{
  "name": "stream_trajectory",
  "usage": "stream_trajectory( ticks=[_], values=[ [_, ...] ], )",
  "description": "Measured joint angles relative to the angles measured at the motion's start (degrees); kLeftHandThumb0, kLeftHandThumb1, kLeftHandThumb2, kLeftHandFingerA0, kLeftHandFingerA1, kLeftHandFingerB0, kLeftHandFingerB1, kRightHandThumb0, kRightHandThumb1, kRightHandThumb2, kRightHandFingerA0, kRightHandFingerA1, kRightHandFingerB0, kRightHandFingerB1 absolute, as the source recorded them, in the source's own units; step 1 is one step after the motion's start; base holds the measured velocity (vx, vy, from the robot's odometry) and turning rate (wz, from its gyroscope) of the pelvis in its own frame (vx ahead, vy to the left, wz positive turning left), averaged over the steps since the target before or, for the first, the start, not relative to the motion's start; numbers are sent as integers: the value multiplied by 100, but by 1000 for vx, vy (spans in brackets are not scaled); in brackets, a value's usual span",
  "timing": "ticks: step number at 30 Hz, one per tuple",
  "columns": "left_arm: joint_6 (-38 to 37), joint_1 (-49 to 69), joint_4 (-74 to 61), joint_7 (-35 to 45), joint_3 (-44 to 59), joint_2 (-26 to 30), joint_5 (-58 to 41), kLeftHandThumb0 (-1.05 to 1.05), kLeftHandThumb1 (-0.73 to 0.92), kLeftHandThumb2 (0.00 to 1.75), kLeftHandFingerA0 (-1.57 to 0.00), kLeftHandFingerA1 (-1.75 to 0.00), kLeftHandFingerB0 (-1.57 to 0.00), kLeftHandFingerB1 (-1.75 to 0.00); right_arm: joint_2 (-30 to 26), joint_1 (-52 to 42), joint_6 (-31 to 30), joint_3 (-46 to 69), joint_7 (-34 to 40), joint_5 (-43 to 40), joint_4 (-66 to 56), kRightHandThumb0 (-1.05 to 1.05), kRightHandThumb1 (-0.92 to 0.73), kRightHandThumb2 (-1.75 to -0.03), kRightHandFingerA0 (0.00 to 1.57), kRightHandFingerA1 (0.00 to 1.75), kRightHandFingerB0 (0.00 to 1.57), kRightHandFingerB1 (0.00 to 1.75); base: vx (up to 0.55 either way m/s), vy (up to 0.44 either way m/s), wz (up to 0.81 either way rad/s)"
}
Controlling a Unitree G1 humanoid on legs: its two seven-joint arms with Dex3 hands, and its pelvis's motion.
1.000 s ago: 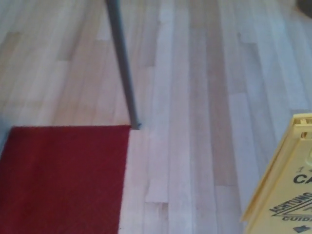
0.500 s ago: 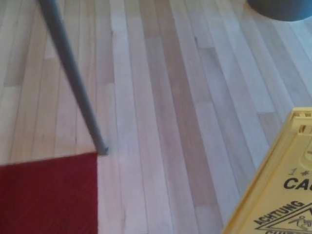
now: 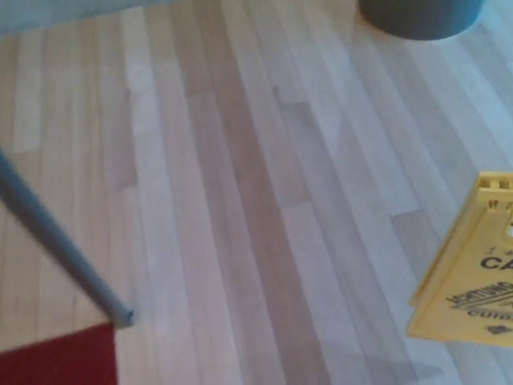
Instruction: The robot uses its right hand to pick up a caution sign board kept on the stair and turn around and walk towards a pillar and place the sign against it
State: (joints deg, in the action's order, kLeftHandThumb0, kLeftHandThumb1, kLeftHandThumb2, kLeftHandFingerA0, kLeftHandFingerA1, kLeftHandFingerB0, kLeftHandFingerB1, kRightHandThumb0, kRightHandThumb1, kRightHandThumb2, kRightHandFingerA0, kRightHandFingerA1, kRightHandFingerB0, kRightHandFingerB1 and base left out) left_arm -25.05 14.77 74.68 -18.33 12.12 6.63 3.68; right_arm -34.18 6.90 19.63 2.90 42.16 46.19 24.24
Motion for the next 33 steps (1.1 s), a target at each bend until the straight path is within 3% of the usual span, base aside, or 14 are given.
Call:
stream_trajectory(
  ticks=[2, 5, 6, 9, 18, 19, 21, 22, 24, 25, 28, 29, 31, 33],
  values=[
    [-3, 4, 0, 1, 13, 16, -5, -2, 59, 79, -98, -83, -89, -64, -2, 9, -28, 7, -71, -43, -33, -9, -49, -95, 105, 148, 98, 110, 481, 164, -86],
    [-5, -111, -32, -5, -19, 60, 9, -6, 59, 80, -101, -88, -90, -65, 13, 159, -51, 2, -155, -104, -102, -10, -49, -96, 105, 149, 99, 110, 420, 213, -53],
    [-5, -112, -44, -8, -17, 75, 6, 3, 54, 90, -99, -85, -91, -64, 15, 159, -57, 1, -183, -126, -102, -8, -49, -95, 105, 149, 99, 109, 415, 188, -34],
    [-6, -87, -52, -14, -23, 81, 7, -6, 57, 80, -99, -86, -89, -65, 17, 158, -64, -16, -264, -166, -87, -7, -50, -91, 103, 152, 98, 109, 357, 60, -31],
    [0, -86, 17, -4, -43, 12, 12, -4, 55, 90, -101, -87, -92, -65, 3, 332, -126, -223, -546, -162, 145, -9, -50, -93, 104, 149, 97, 110, 420, -254, -15],
    [-1, -85, 8, -5, -45, 9, 14, -5, 58, 77, -99, -85, -91, -63, -9, 382, -127, -229, -552, -163, 180, -10, -50, -93, 104, 149, 98, 109, 399, -213, -21],
    [-3, -88, -1, -7, -58, 11, 23, -5, 58, 77, -99, -85, -91, -63, -34, 476, -139, -242, -559, -162, 232, -10, -50, -93, 104, 149, 98, 109, 287, -130, -12],
    [-3, -87, 0, -7, -71, 11, 32, 2, 54, 90, -100, -83, -90, -63, -42, 510, -153, -249, -562, -162, 251, -13, -50, -97, 103, 148, 98, 111, 204, -98, -26],
    [-4, -75, -4, -8, -93, 12, 43, 2, 54, 90, -100, -83, -90, -63, -55, 526, -190, -265, -587, -153, 266, -13, -50, -97, 103, 148, 98, 111, 285, -84, -28],
    [-5, -70, -5, -8, -98, 12, 46, 1, 57, 82, -98, -86, -90, -64, -63, 532, -206, -267, -598, -152, 269, -10, -49, -95, 105, 155, 98, 113, 319, -49, -31],
    [-4, -36, 1, -11, -104, 13, 48, 1, 55, 85, -99, -86, -90, -64, -67, 570, -225, -360, -607, -141, 274, -10, -50, -94, 103, 158, 97, 116, 322, -27, -42],
    [-4, -37, 2, -12, -104, 13, 49, -6, 59, 76, -99, -85, -88, -63, -67, 583, -222, -418, -607, -132, 274, -12, -50, -96, 104, 157, 97, 118, 327, -5, -28],
    [-4, -45, 8, -10, -93, 15, 45, -2, 55, 86, -100, -85, -90, -63, -55, 592, -212, -504, -614, -128, 270, -13, -50, -98, 106, 154, 99, 116, 345, 137, -39],
    [-2, -62, 8, -5, -67, 61, 38, -2, 55, 86, -100, -85, -90, -63, -20, 646, -200, -582, -617, -129, 267, -13, -50, -98, 106, 154, 99, 116, 410, 113, -45]
  ],
)
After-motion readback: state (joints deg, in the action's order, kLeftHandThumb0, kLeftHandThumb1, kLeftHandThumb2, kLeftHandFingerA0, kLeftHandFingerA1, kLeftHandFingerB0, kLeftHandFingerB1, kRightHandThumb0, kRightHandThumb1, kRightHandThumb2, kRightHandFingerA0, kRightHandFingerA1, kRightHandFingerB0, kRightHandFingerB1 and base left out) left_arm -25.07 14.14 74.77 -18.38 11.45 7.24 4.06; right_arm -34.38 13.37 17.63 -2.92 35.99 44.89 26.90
